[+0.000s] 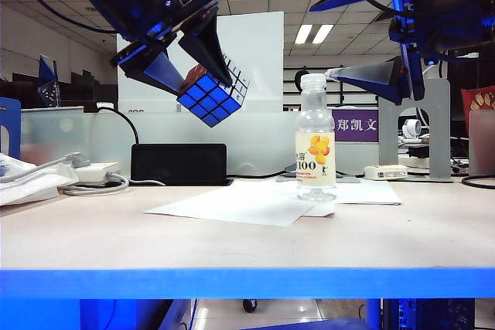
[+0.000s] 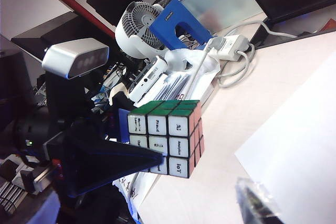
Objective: Rotate the Rubik's Cube so that the bottom side is facing up.
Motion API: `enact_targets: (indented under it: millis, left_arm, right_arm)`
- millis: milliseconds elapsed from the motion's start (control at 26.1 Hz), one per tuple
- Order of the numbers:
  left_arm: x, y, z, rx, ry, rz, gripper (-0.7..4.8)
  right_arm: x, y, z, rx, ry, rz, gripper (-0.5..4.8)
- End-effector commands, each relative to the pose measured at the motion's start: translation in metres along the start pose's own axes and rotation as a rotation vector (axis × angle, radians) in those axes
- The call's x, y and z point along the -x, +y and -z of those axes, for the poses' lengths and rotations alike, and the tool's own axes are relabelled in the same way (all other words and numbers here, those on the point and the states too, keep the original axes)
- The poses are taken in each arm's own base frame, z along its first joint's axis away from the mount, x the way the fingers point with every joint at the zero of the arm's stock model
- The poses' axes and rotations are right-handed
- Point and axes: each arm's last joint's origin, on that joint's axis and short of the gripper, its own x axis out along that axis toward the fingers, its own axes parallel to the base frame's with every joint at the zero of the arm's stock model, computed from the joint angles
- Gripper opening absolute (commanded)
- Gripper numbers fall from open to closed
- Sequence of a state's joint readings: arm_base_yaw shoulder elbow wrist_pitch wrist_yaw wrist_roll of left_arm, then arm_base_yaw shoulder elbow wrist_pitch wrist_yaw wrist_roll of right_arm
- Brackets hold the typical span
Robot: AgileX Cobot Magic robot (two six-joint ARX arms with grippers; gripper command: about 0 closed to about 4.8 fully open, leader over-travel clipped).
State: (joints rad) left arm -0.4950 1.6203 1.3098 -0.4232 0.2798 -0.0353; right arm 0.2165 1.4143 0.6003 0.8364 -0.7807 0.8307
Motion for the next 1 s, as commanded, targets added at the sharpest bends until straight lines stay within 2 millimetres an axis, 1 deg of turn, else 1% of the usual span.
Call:
enact_targets:
  millis: [38,153,383,536,651,765,880,995]
  left_arm:
    - [0.004,0.0,-0.003,0.058,-0.01,-0.014,0.79]
    - [0.004,-0.001,-0.001,0.075,0.005,-0.012,0.79]
    - [0.001,-0.02,0.0,0.056,0.047,-0.021,0.79]
    - [0.005,-0.034,-0.007,0.054,0.046,-0.029,0.79]
    - [0.006,-0.036,-0.015,0.079,0.052,-0.035,0.79]
    - [-0.002,-0.035,-0.022,0.091,0.107,-0.043,0.8]
    - [-0.017,-0.033,-0.026,0.089,0.18,-0.039,0.81]
    - [-0.031,-0.036,-0.027,0.08,0.234,-0.025,0.81]
  right_arm:
    - [0.0,0.003,-0.002,0.011,-0.002,-0.017,4.62]
    - [0.0,0.003,-0.002,0.007,0.001,-0.02,4.62]
    - [0.0,0.003,-0.001,0.007,0.017,-0.035,4.62]
    - [0.0,0.004,-0.001,-0.001,0.032,-0.048,4.62]
    - [0.0,0.004,-0.001,-0.018,0.042,-0.057,4.62]
    - [0.0,0.005,0.0,-0.018,0.05,-0.065,4.62]
    - [0.0,0.005,0.0,-0.02,0.057,-0.071,4.62]
    - [0.0,0.005,0.0,-0.019,0.062,-0.076,4.62]
